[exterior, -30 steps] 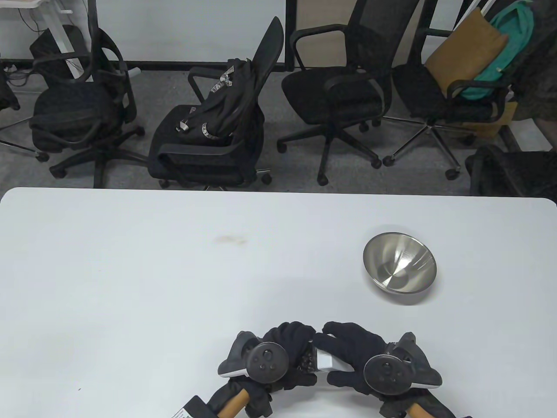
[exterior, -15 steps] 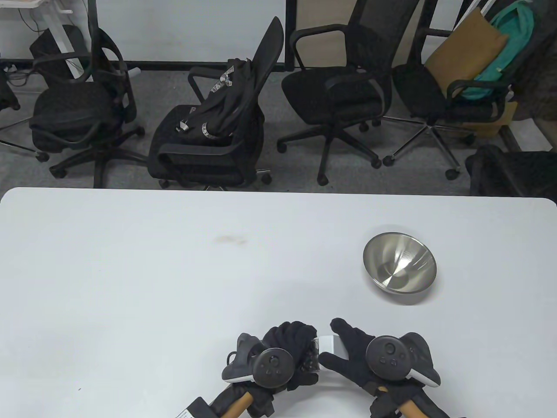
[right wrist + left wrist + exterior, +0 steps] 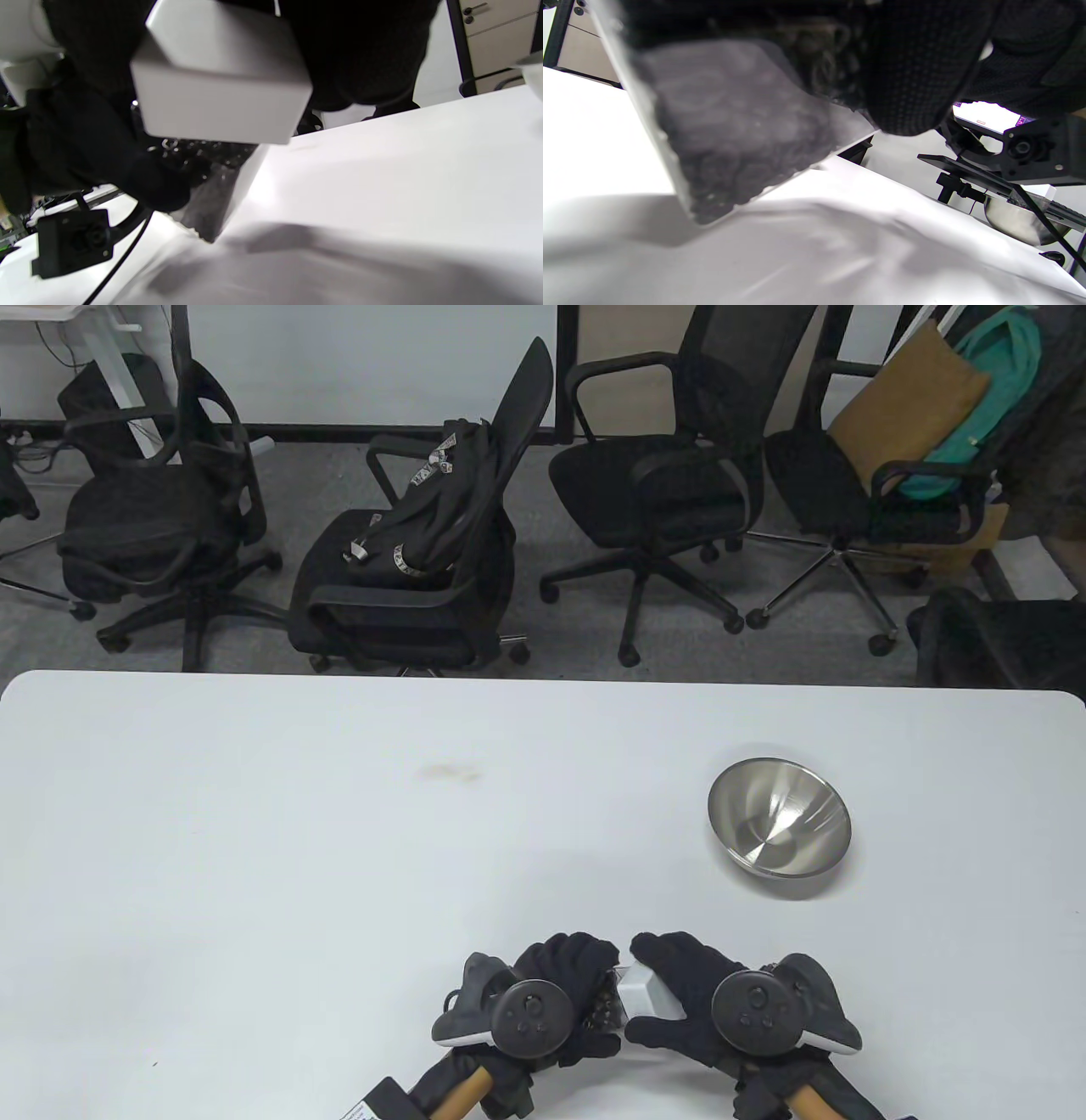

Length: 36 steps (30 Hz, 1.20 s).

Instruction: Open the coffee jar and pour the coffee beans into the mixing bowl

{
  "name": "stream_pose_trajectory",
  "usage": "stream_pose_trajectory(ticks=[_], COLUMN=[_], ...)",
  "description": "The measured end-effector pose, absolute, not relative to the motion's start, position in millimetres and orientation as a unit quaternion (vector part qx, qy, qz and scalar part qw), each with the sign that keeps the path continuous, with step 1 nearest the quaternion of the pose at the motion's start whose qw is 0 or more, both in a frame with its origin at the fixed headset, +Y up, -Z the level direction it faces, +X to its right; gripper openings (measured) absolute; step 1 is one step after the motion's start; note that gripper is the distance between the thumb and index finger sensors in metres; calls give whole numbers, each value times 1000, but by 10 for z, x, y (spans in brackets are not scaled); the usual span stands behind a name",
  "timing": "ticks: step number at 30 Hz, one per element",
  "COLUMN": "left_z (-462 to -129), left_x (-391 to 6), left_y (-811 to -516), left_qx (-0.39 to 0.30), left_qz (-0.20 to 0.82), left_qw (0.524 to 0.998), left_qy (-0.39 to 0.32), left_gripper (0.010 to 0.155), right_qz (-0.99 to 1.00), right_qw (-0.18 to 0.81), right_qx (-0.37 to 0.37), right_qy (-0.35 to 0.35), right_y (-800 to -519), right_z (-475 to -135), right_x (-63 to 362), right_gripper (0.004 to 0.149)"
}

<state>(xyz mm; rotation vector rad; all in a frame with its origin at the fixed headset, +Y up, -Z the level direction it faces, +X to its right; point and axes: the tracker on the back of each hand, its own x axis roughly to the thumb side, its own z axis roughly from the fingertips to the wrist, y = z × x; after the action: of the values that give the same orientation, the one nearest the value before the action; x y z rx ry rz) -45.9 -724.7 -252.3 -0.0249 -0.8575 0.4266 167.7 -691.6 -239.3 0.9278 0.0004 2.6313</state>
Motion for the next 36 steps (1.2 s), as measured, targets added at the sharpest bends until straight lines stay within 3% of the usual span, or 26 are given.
stream_pose_trajectory(ticks=[14,17,19,25,32,36], left_z=[-2537,-2539,-2535,-2539,-2588,-2615], left_x=[-461,-462,-458,-469,-600,-687], left_y=[-7269,-7260,-7256,-7267,-7236,-7214], left_qx=[-22,-19,-16,-15,0,15], left_qz=[212,216,211,208,229,243], left_qw=[884,883,884,886,894,898], left_qy=[-416,-416,-416,-414,-385,-367], left_gripper=[93,93,93,93,93,93], right_qz=[924,926,926,928,932,963], right_qw=[114,117,119,126,188,131], right_qx=[364,360,359,350,301,215], right_qy=[-29,-14,-13,-28,-72,-96], right_y=[-6900,-6908,-6926,-6913,-6722,-6684], right_z=[-2330,-2339,-2346,-2354,-2430,-2473], right_x=[1612,1607,1608,1623,1923,2082], right_gripper=[79,95,98,91,88,85])
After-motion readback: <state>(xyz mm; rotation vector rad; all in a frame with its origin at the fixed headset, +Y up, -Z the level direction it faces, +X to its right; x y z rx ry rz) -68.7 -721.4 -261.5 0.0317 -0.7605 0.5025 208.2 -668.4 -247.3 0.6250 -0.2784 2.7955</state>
